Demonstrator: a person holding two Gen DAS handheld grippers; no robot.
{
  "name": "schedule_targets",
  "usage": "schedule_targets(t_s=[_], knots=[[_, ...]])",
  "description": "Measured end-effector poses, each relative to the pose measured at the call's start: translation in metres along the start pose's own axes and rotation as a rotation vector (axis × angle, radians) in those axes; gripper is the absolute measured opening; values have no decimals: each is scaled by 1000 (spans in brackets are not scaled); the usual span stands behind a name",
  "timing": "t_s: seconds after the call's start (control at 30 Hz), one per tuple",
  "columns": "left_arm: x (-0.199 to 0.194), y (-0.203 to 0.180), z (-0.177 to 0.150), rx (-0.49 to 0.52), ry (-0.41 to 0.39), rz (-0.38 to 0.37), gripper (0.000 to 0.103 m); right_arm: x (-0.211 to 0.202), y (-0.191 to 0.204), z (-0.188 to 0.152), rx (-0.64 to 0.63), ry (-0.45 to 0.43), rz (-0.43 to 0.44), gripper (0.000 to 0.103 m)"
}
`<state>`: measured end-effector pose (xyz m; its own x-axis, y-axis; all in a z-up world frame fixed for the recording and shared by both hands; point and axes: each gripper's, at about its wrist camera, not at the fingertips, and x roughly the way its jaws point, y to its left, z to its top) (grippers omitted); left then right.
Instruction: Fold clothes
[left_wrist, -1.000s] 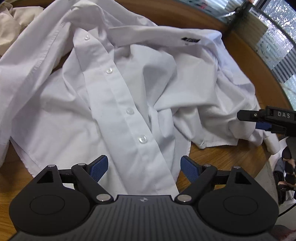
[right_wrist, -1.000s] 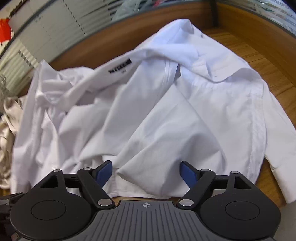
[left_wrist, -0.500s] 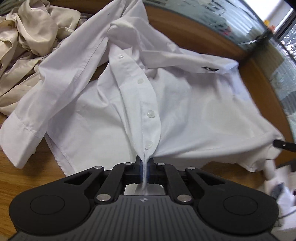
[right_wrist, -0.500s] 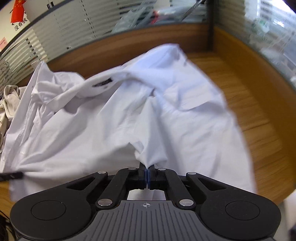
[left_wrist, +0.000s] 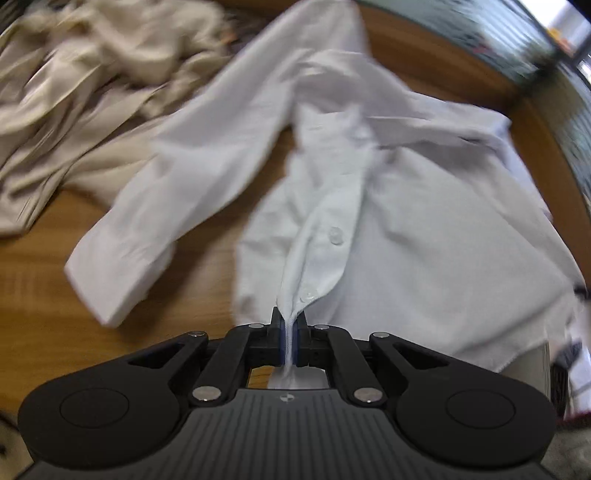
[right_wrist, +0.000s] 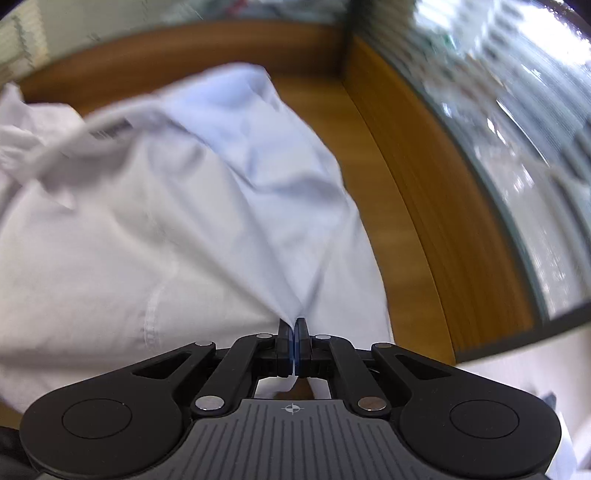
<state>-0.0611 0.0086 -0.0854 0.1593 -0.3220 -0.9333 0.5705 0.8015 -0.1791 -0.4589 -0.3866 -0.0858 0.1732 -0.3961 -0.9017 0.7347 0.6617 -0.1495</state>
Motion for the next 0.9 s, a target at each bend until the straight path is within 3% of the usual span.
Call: schedule_targets(t_s=[0.13, 0.23, 0.27, 0.3, 0.33, 0.37, 0.47, 0.57, 0.67, 0.73, 0.83, 0.9], knots=[[-2, 40, 11, -181, -15, 65, 3, 26, 7, -8, -3, 54, -45, 4], [-12, 48, 14, -210, -60, 135, 4, 12, 18, -4, 24, 1, -56, 5], [-14, 47, 13, -196, -74, 152, 4, 2, 22, -1, 29, -32, -58, 15], [-16, 47, 14, -185, -81, 163, 6, -10, 26, 3, 33, -66, -59, 34], [-16, 47, 13, -182, -83, 164, 6, -23, 30, 9, 34, -106, -55, 42], [-16, 46, 10, -185, -85, 161, 6, -36, 34, 16, 31, -149, -49, 49], [-17, 48, 8, -197, -98, 148, 7, -69, 50, 40, 6, -261, -16, 50], [-22, 54, 0, -212, -137, 123, 16, -82, 73, 72, -30, -316, 102, 51], [-36, 56, -3, -202, -197, 107, 37, -78, 104, 100, -52, -330, 222, 52], [-47, 57, -3, -188, -242, 111, 45, -69, 122, 115, -41, -313, 313, 52], [-60, 63, -3, -172, -319, 100, 66, -50, 151, 132, -15, -276, 424, 52], [-61, 69, -1, -160, -339, 95, 71, -34, 169, 139, 6, -242, 487, 53]])
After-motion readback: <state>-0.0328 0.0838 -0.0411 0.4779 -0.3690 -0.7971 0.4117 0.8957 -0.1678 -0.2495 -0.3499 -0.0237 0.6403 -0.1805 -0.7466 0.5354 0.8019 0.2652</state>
